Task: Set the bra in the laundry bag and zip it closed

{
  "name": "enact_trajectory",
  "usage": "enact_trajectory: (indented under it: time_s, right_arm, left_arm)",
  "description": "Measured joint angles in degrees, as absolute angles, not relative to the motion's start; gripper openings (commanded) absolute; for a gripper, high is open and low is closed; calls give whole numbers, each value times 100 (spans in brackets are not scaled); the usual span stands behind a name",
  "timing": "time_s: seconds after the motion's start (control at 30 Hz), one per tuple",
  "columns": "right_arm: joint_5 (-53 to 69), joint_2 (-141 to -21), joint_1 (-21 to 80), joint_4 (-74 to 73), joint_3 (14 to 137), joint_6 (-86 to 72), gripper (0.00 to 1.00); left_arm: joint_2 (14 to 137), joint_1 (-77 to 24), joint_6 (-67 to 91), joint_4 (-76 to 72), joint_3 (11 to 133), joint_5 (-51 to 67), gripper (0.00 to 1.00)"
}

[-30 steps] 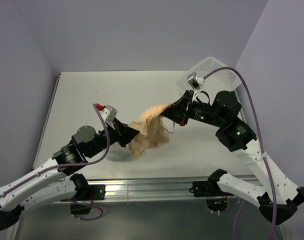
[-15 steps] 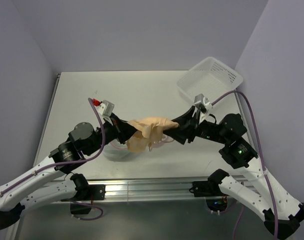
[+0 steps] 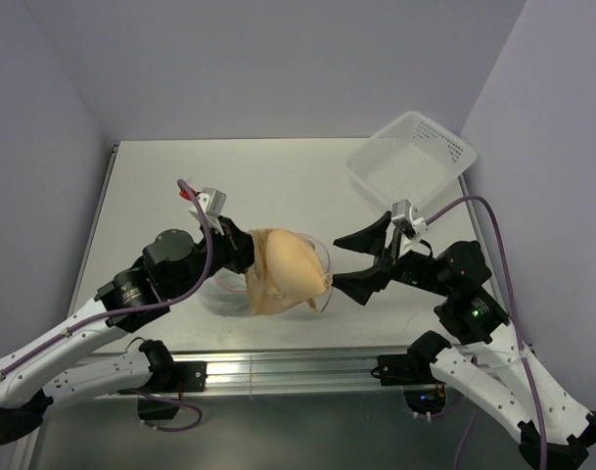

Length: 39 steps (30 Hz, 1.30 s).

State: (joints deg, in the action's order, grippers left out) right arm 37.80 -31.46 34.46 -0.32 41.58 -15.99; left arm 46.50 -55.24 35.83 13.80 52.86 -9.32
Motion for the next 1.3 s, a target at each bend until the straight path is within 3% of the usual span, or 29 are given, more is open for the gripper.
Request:
enact_trajectory:
  time_s: [0.17,0.3,0.53,0.7,1.03,1.3]
  right_arm:
    - [3632,-3756,3446,-392,4803,-1448,98]
    - [2792,-4154,3446,-781,5380,-1332,98]
    - [2206,-3754,3446,-897,5352,-1308,98]
    - [2915,-3662,3448,-720,5424,-1264,100]
    - [3695,-5266,3865,-1433,5872,-941,100]
    - [4167,-5280,4219,-1437,5610,-838,100]
  left_arm:
    - [4775,-5524,3575,1612,5376,-1046,0]
    - [4762,-5524,3562,1787,5380,-1096,0]
    - [4344,-5522,3395,1704,5306,-862,0]
    - [4237,-5522,3203,1293,5124,-204,0]
    - [4523,-5522,2912,1048,5083,587,0]
    - [4560,-5524,2766,1017,5083,746,0]
